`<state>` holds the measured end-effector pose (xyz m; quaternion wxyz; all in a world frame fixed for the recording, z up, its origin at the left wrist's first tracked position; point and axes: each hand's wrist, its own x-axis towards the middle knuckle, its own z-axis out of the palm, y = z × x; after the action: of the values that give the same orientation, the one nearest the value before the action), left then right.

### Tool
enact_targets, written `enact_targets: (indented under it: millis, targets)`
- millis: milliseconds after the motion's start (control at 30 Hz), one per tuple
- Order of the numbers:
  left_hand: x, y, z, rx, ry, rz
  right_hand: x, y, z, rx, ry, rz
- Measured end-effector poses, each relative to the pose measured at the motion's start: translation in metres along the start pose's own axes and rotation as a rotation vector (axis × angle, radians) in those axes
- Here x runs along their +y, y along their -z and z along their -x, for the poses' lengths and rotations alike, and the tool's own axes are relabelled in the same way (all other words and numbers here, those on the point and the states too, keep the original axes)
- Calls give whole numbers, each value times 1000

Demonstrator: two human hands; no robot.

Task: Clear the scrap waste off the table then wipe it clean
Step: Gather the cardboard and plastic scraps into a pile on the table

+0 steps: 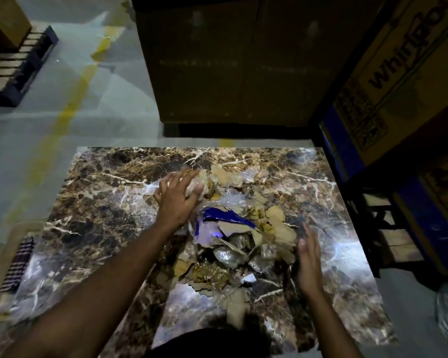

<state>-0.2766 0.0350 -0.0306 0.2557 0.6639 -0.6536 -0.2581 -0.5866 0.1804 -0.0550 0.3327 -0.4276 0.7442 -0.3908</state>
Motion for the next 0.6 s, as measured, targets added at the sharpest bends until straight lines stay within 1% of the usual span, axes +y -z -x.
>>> enact_targets:
  millis: [100, 200, 267, 333, 367, 400, 500, 600]
  targets:
    - [-22, -17, -16, -154, 101, 85, 7, -20, -17, -29, -52, -65]
    - [-38, -28, -18, -255, 168, 212, -7, -36, -27, -129, -75, -122]
    - [-41, -33, -15, -264, 146, 205, -22, -44, -29, -224, -103, -172]
    - [-40, -35, -12, -253, 136, 202, -27, -51, -36, -308, -131, -148]
    - [-41, -35, -11, -247, 137, 202, -25, -52, -39, -325, -137, -148]
    - [-40, -32, -11, -230, 137, 208, -23, -49, -40, -325, -124, -166]
    - [-42, -21, -9, -144, 142, 238, -15, -33, -38, -241, -91, -199]
    - [-46, -5, 2, -64, 149, 277, -16, -10, -20, -106, -86, -260]
